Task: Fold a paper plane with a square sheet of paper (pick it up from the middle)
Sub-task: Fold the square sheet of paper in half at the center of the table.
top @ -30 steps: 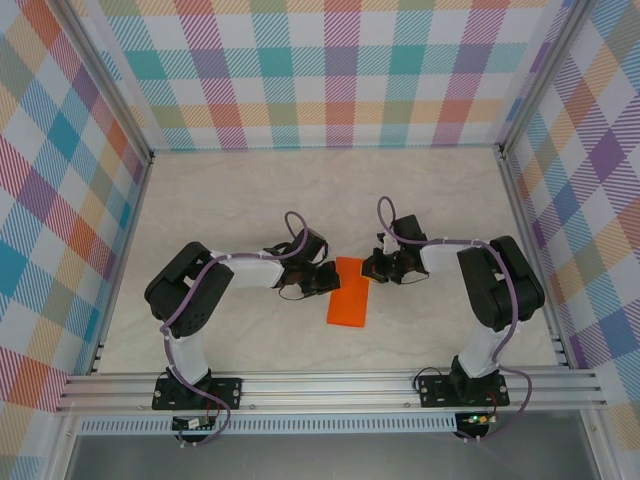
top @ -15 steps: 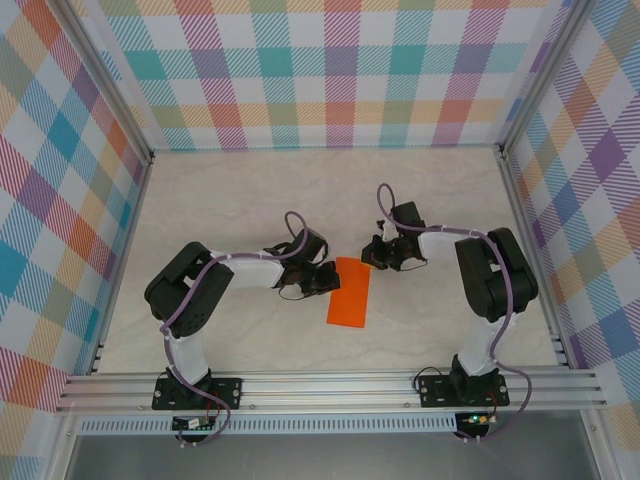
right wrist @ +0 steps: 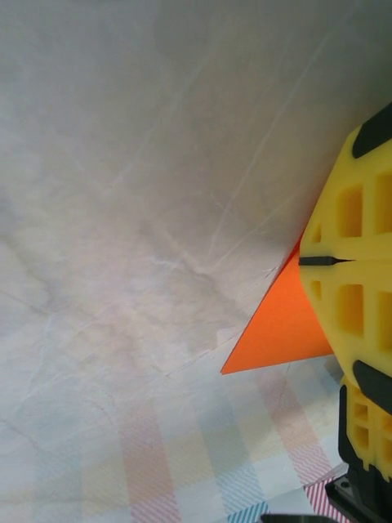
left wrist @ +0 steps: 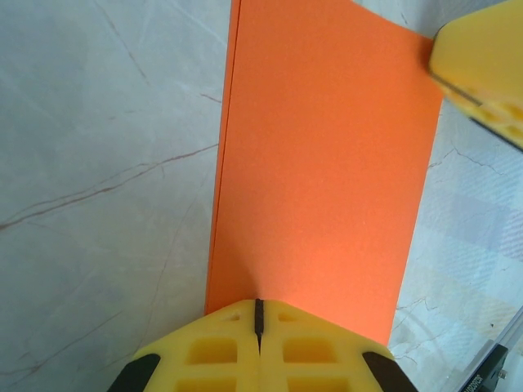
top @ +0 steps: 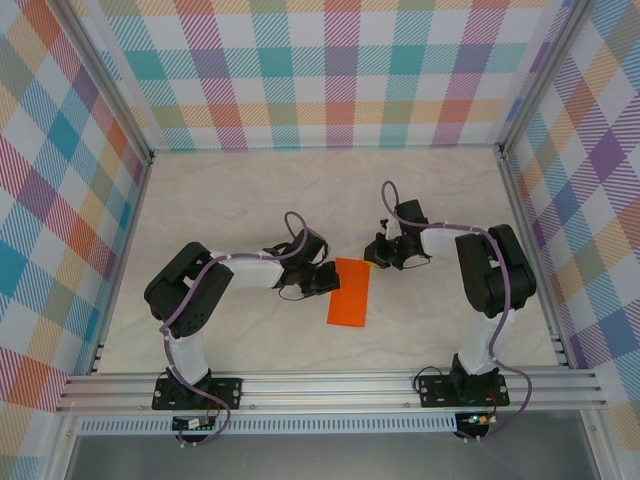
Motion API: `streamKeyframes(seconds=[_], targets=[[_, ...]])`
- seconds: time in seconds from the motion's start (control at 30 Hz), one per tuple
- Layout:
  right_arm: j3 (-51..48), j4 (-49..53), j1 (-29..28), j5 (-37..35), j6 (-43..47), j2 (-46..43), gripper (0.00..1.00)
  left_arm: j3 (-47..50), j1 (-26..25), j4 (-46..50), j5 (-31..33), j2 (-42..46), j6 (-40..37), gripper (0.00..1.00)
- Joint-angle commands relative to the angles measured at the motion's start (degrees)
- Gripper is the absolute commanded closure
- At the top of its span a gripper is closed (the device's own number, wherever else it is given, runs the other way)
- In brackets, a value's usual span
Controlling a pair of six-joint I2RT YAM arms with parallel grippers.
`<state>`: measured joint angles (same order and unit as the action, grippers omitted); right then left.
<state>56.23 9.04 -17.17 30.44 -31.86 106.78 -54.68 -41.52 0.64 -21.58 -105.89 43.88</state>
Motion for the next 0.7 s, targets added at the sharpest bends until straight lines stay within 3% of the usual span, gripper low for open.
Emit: streamKeyframes(seconds=[0.0,0.37,0.67], targets=[[2.3,1.9,0.5,2.2,2.3,0.4,1.0,2.6,-0.6,6.9,4.5,-1.6,-0.9,1.0],[1.1,2.9,0.5,-0.1,2.6,4.6,1.0,2.6,-0.6,6.8,4.6,-1.6,-0.8,1.0],[3.2,6.0,0.6,2.8,3.0,-4.0,1.0,2.7,-0.6,6.9,4.6,-1.3,-0.8,1.0]])
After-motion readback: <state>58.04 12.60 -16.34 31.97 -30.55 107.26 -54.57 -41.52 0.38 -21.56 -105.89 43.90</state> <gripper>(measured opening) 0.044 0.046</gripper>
